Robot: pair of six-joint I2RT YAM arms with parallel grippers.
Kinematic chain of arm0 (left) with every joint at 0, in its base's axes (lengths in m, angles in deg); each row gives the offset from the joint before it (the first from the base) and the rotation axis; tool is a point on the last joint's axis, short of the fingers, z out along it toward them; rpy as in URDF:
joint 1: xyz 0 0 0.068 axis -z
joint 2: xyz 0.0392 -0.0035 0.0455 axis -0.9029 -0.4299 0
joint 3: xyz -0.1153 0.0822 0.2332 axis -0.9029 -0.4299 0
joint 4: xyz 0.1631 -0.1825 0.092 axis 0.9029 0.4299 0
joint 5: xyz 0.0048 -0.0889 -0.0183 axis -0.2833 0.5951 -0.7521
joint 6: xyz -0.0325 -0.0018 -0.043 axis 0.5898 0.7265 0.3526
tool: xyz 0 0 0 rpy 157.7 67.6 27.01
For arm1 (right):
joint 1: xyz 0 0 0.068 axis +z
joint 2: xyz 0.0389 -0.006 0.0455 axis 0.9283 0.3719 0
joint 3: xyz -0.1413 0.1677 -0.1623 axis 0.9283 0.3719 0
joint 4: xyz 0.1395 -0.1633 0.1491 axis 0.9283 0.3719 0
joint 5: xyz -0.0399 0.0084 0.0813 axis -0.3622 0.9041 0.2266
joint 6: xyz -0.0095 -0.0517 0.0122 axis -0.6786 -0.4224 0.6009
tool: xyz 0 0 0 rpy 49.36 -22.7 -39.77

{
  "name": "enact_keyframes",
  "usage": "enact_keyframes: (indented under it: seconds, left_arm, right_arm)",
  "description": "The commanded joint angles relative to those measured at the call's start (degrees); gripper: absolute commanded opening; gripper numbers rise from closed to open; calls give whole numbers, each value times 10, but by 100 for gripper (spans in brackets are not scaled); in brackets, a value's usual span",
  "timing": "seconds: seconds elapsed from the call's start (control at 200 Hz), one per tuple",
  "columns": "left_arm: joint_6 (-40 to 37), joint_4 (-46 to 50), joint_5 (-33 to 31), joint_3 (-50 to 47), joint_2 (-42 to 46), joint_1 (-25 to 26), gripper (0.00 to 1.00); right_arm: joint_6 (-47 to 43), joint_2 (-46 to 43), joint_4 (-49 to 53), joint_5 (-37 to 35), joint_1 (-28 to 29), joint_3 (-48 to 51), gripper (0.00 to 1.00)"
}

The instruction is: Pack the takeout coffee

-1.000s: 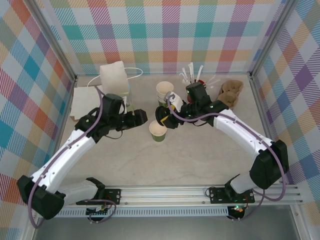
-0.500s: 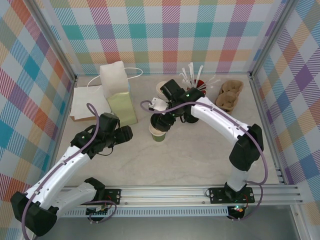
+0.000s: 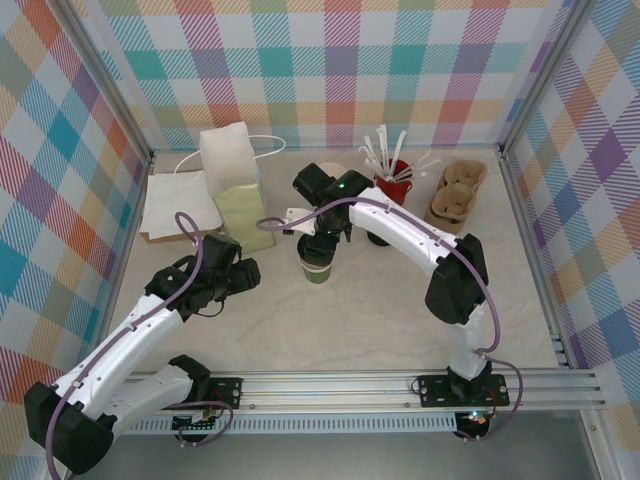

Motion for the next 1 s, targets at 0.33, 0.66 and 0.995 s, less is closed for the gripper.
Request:
enact_keyframes:
  seconds: [0.33, 0.66, 0.995]
  left_arm:
    - [9, -9, -10, -6, 2, -5, 77]
    - [8, -9, -10, -4, 3, -5, 78]
    - [7, -12, -10, -4, 0, -5, 78]
  right_arm:
    - [-42, 52, 65, -33, 13, -75, 73]
    - [-48, 69, 80, -30, 15, -91, 73]
    - [-49, 78, 85, -24, 16, -92, 74]
